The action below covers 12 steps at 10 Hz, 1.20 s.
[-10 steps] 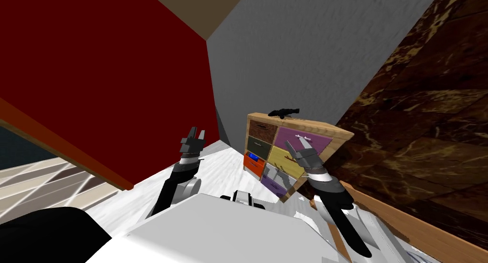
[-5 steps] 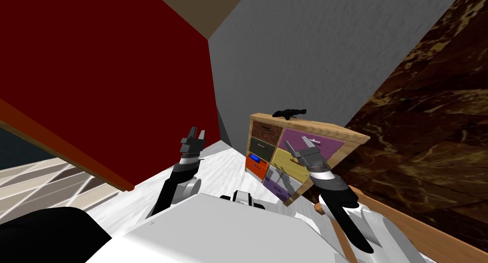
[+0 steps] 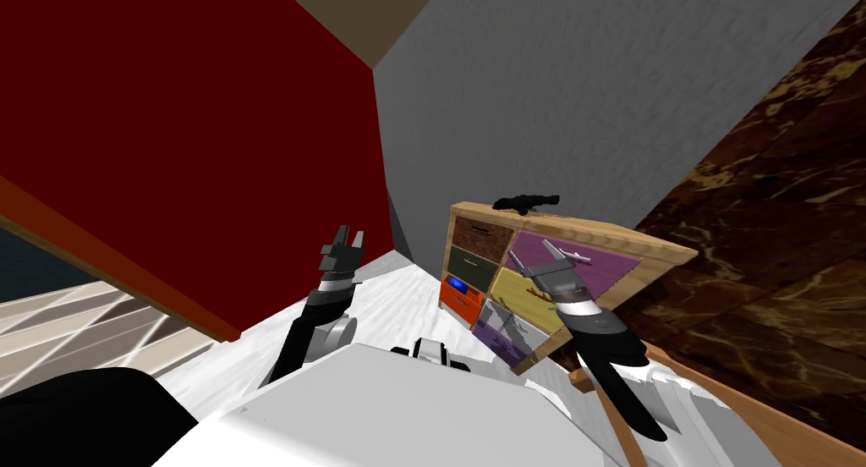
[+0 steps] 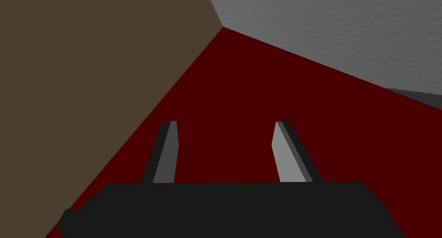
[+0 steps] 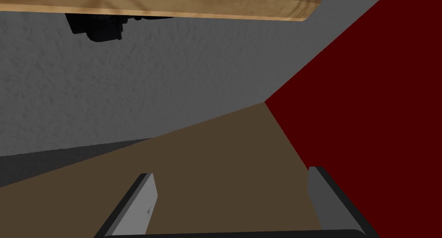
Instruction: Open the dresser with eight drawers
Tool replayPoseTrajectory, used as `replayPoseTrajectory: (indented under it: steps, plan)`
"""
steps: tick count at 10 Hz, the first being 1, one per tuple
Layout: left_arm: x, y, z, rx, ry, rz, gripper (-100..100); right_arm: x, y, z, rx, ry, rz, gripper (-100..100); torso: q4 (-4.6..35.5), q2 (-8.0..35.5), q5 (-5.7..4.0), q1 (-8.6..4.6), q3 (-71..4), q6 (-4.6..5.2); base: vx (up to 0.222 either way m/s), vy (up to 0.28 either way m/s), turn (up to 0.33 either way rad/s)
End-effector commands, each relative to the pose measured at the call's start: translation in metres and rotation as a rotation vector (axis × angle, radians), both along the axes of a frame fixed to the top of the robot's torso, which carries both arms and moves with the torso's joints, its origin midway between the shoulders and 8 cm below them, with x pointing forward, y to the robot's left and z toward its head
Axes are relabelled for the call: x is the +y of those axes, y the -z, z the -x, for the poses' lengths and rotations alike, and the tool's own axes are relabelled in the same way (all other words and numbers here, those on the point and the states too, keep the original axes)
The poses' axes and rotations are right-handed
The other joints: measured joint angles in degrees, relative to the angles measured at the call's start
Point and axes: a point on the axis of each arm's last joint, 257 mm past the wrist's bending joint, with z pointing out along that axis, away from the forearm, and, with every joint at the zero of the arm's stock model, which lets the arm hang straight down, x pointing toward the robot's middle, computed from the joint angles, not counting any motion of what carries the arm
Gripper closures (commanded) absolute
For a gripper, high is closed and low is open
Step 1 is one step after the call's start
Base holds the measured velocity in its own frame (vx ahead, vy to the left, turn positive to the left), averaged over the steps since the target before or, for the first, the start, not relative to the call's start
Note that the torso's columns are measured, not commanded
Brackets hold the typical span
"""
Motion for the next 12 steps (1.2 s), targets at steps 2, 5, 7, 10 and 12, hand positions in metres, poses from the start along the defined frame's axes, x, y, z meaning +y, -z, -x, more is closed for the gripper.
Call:
replayPoseTrajectory:
  steps: [2,5,7,10,12]
  plan:
    - [0.0,0.0,0.0,0.0,0.0,0.0,0,-0.013,0.002,-0.006,-0.01,0.088,0.112,-100,0.01,0.05,0.01,0.02,0.03,0.0,0.033,0.062,0.003]
    - [0.0,0.0,0.0,0.0,0.0,0.0,0,-0.035,-0.002,-0.01,-0.036,0.215,0.25,-100,0.01,0.02,0.01,0.04,0.02,0.0,0.045,0.067,0.025]
    - [0.0,0.0,0.0,0.0,0.0,0.0,0,-0.047,-0.003,-0.013,-0.044,0.283,0.322,-100,-0.01,-0.03,0.03,0.07,-0.02,0.0,0.05,0.084,0.023]
    - [0.0,0.0,0.0,0.0,0.0,0.0,0,-0.062,-0.002,-0.016,-0.043,0.362,0.409,-100,0.03,0.11,-0.04,-0.13,0.07,0.0,0.035,0.055,0.015]
    - [0.0,0.0,0.0,0.0,0.0,0.0,0,-0.075,-0.003,-0.017,-0.047,0.428,0.47,-100,0.01,0.01,0.02,0.06,0.01,0.0,0.055,0.076,0.02]
